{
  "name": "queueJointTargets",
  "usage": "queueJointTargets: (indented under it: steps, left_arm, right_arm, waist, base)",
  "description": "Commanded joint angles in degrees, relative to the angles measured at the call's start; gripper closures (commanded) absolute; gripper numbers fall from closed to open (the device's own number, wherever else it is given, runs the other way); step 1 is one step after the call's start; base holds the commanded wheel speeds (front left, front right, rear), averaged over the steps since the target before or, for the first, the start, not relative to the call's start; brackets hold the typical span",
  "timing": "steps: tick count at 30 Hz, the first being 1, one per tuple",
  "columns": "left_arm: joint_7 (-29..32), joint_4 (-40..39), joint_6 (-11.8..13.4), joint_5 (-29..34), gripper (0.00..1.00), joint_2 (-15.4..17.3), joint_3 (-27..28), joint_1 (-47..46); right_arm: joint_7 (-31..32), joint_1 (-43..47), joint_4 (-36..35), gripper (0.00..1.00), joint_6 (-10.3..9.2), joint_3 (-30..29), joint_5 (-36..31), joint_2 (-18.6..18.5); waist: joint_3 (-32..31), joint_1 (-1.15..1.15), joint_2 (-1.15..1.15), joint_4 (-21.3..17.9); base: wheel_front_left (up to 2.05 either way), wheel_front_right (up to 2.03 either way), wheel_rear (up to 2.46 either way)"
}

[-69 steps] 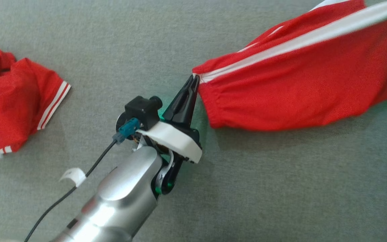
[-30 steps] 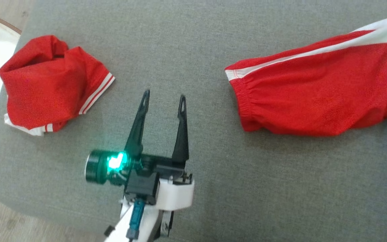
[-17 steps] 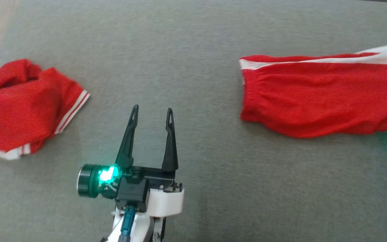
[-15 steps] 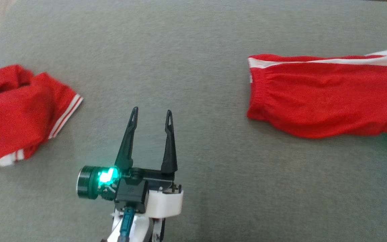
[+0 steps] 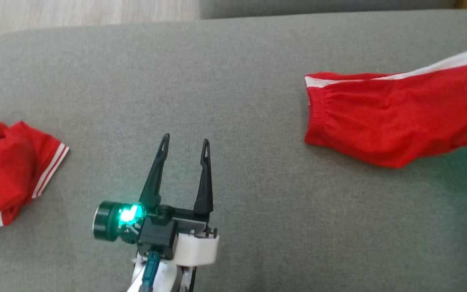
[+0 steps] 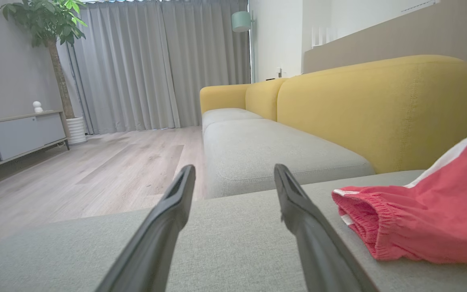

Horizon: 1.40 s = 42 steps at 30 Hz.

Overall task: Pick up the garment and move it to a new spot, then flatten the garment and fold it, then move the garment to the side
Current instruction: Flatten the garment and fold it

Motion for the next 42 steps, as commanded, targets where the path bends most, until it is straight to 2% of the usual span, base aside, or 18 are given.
queueJointTargets:
  steps: [1, 7, 13, 16, 17, 18, 19, 23, 29, 36, 42]
  left_arm:
    - [-0.2, -1.5, -0.1, 0.5, 0.0, 0.3, 2.1, 0.3]
    - [-0.2, -0.8, -1.3, 0.3, 0.0, 0.2, 1.8, 1.2]
    - [-0.2, 0.2, -2.5, -0.5, 0.0, 0.2, 1.0, 1.6]
    - [-0.2, 0.6, -2.8, -0.9, 0.0, 0.1, 0.5, 1.5]
    - [-0.2, 0.7, -2.8, -1.0, 0.0, 0.1, 0.3, 1.5]
    - [-0.2, 0.8, -2.9, -1.2, 0.0, 0.1, 0.2, 1.5]
    - [-0.2, 0.9, -2.8, -1.3, 0.0, 0.1, 0.0, 1.6]
    - [-0.2, 1.2, -2.7, -2.1, 0.0, 0.1, 0.0, 2.3]
    - [-0.2, 0.4, -2.6, -2.7, 0.0, 0.1, 2.4, 4.8]
    - [-0.2, -1.8, -2.8, -2.8, 0.0, 0.5, 6.4, 9.3]
    - [-0.2, -3.7, -3.0, -2.2, 0.0, 0.4, 9.9, 13.1]
  right_arm:
    - [-0.8, 0.3, -1.9, 1.0, 0.2, -0.1, -0.9, -0.7]
    - [-0.6, 1.5, -8.9, 1.0, 0.2, 0.0, -5.5, 4.0]
    - [3.4, 1.6, -13.2, 1.0, 0.2, 2.5, -8.3, 10.6]
    - [4.6, 2.7, -13.9, 0.89, 0.2, 3.9, -8.6, 14.9]
    - [4.7, 3.1, -13.9, 0.76, 0.2, 4.3, -8.7, 16.2]
    - [4.7, 3.6, -14.0, 0.24, 0.2, 4.8, -8.9, 17.4]
    - [4.4, 4.0, -14.2, 0.0, 0.2, 5.0, -8.9, 18.4]
    - [2.4, 6.2, -15.4, 0.0, 0.2, 4.8, -9.2, 20.2]
    - [-0.4, 12.7, -19.3, 0.0, 0.2, 0.6, -13.7, 18.1]
    - [-0.7, 25.6, -27.2, 0.0, 0.2, -9.1, -18.8, 18.2]
    - [-0.8, 36.6, -34.9, 0.0, 0.2, -17.7, -27.2, 21.2]
  waist:
    - [-0.7, 0.0, 0.0, -0.1]
    - [-2.4, 0.0, 0.0, 1.1]
    - [-2.8, 0.0, 0.0, 3.0]
    - [-2.8, 0.0, 0.0, 4.2]
    - [-2.8, 0.0, 0.0, 4.6]
    - [-2.9, 0.0, 0.0, 4.9]
    - [-3.1, 0.0, 0.0, 5.1]
    - [-4.5, 0.0, 0.0, 5.1]
    - [-8.0, 0.0, 0.0, 3.2]
    - [-11.8, 0.0, 0.0, 1.7]
    - [-14.2, 0.0, 0.0, 1.3]
  base:
    - [0.0, 0.0, 0.0]
    - [0.0, 0.0, 0.0]
    - [0.0, 0.0, 0.0]
    - [0.0, 0.0, 0.0]
    - [0.0, 0.0, 0.0]
    - [0.0, 0.0, 0.0]
    - [0.0, 0.0, 0.0]
    - [0.0, 0.0, 0.0]
    - [0.0, 0.0, 0.0]
    - [0.0, 0.0, 0.0]
    - [0.0, 0.0, 0.0]
